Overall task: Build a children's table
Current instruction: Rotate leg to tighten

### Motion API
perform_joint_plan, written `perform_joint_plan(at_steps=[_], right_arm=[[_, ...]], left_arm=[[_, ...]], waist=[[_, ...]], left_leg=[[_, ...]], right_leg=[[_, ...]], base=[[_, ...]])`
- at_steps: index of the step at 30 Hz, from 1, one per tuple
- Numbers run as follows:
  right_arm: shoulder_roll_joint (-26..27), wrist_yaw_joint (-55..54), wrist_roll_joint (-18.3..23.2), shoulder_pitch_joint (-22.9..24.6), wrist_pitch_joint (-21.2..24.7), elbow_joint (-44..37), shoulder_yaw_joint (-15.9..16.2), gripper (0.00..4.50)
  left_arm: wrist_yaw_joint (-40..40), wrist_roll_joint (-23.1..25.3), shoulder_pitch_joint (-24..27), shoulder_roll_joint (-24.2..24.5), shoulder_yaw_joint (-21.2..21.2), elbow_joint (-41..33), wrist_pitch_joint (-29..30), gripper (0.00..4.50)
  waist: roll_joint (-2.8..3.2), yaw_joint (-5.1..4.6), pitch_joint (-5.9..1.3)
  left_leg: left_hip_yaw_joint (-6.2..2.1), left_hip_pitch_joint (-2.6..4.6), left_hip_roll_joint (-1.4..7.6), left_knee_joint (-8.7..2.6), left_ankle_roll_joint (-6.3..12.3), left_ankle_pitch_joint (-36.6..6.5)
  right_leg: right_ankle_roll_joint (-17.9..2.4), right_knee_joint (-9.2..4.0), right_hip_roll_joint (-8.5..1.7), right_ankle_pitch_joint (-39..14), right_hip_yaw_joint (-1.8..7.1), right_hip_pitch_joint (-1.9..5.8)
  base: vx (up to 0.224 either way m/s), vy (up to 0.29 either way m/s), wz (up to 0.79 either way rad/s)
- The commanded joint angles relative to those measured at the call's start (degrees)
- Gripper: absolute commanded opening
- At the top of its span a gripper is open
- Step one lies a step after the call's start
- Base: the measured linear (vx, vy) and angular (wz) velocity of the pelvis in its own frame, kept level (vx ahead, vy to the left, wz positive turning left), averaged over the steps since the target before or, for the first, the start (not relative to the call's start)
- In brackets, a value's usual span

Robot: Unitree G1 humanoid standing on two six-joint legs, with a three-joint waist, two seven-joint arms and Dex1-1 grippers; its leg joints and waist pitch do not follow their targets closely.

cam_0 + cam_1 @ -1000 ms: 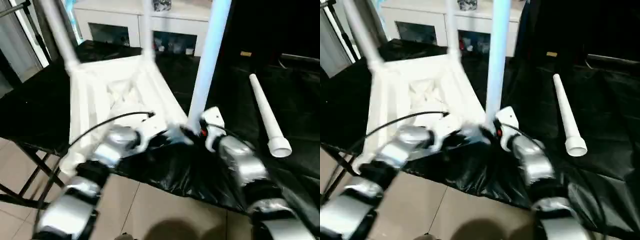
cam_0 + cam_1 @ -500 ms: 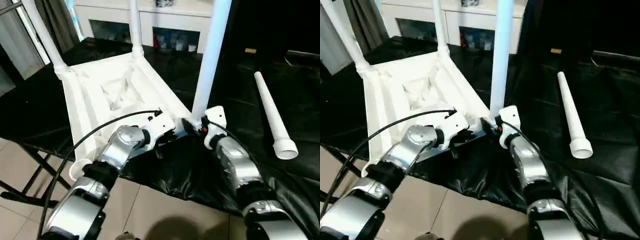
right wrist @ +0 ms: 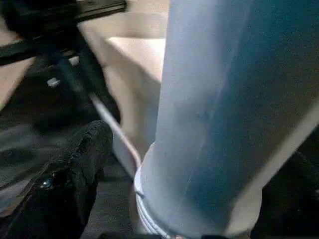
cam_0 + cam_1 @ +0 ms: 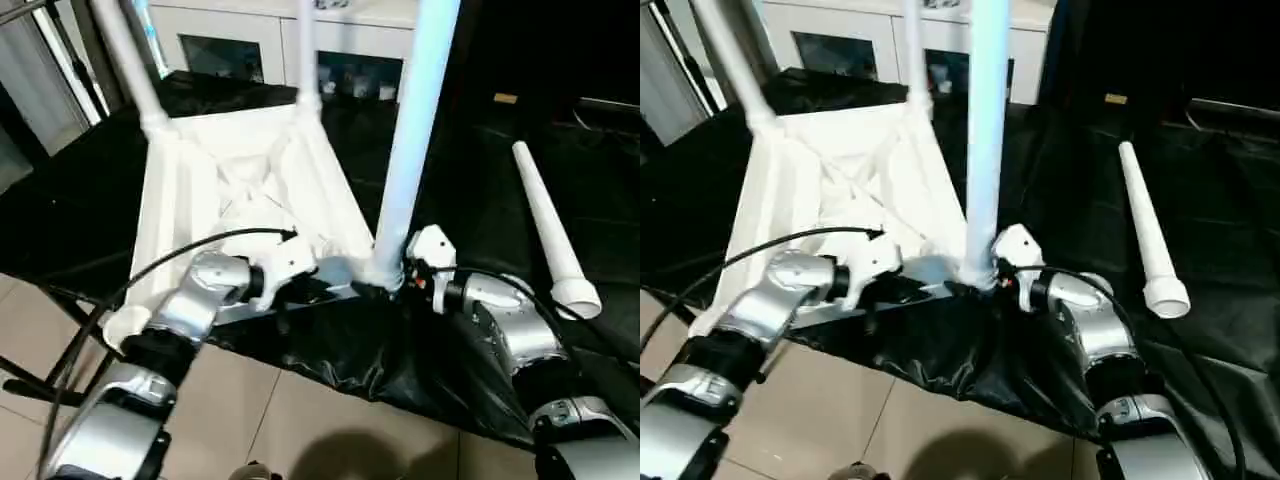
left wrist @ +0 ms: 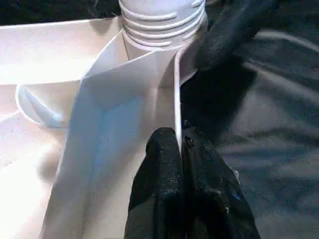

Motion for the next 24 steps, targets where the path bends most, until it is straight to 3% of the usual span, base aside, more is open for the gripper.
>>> perform_joint_plan(at_steps=[1, 15, 18, 20, 22, 23, 24], right_arm=[[0.4, 4.8, 0.9, -1.2, 0.3, 0.3, 2.2, 4.03], [-0.3, 9.5, 0.9, -1.9, 1.4, 1.3, 3.4, 3.03], [0.7, 7.0, 1.4, -0.3, 5.6, -0.3, 2.6, 2.79], [1.7, 2.8, 0.8, 0.5, 6.3, -0.6, 2.0, 2.76], [2.7, -1.7, -0.1, 1.1, 6.2, -0.5, 1.5, 2.72], [4.0, -6.7, -0.9, 1.5, 6.2, 0.0, 0.9, 2.72], [5.1, -10.4, -1.3, 1.7, 6.4, 0.4, 0.3, 2.72]], left_arm=[[-2.4, -1.1, 0.0, 0.5, -0.9, -2.6, -1.3, 0.0], [-5.2, -1.3, 0.2, 2.2, -1.2, -2.5, -1.5, 0.0], [0.2, 0.0, -0.7, 0.5, -0.2, -1.0, -1.2, 0.0], [4.0, 1.4, -1.6, -0.6, 0.0, 0.0, -0.3, 0.0], [6.8, 2.2, -2.3, -1.7, 0.1, 0.8, 0.8, 0.0], [9.2, 2.5, -3.0, -2.9, 0.4, 1.6, 2.0, 0.0], [11.1, 2.9, -3.6, -4.0, 0.5, 2.2, 2.6, 0.0]], waist=[[-0.51, 0.14, -3.61], [-0.69, 0.5, -3.75], [-0.66, 0.77, -3.77], [-0.96, 0.94, -3.56], [-0.87, 1.04, -3.36], [-0.95, 0.93, -3.19], [-1.01, 0.92, -3.17]], left_leg=[[-0.86, 0.3, 3.38, -3.46, 6.6, -7.0], [-0.8, 0.42, 3.43, -3.3, 6.71, -5.1], [-0.8, 0.5, 3.46, -3.27, 6.76, -5.0], [-0.78, 0.52, 3.49, -3.44, 5.96, -6.0], [-0.8, 0.66, 3.42, -3.63, 5.12, -7.4], [-0.88, 1.01, 3.32, -3.93, 3.49, -9.5], [-0.94, 1.04, 3.29, -4.02, 2.99, -9.6]], right_leg=[[-14.6, -3.3, -5.46, -3.4, 2.91, 3.52], [-14.8, -3.03, -5.49, -2.2, 2.9, 3.45], [-14.7, -3.02, -5.41, -2.2, 2.91, 3.38], [-13.8, -3.39, -5.42, -4.7, 3.0, 3.32], [-13.1, -3.8, -5.53, -7.6, 3.02, 3.18], [-11.6, -4.4, -5.66, -12.9, 3.09, 3.05], [-11.1, -4.55, -5.7, -14.3, 3.12, 3.09]], base=[[0.0, 0.0, 0.0], [0.0, 0.0, 0.0], [0.0, 0.0, 0.0], [0.0, 0.0, 0.0], [0.0, 0.0, 0.0], [0.0, 0.0, 0.0], [0.0, 0.0, 0.0]])
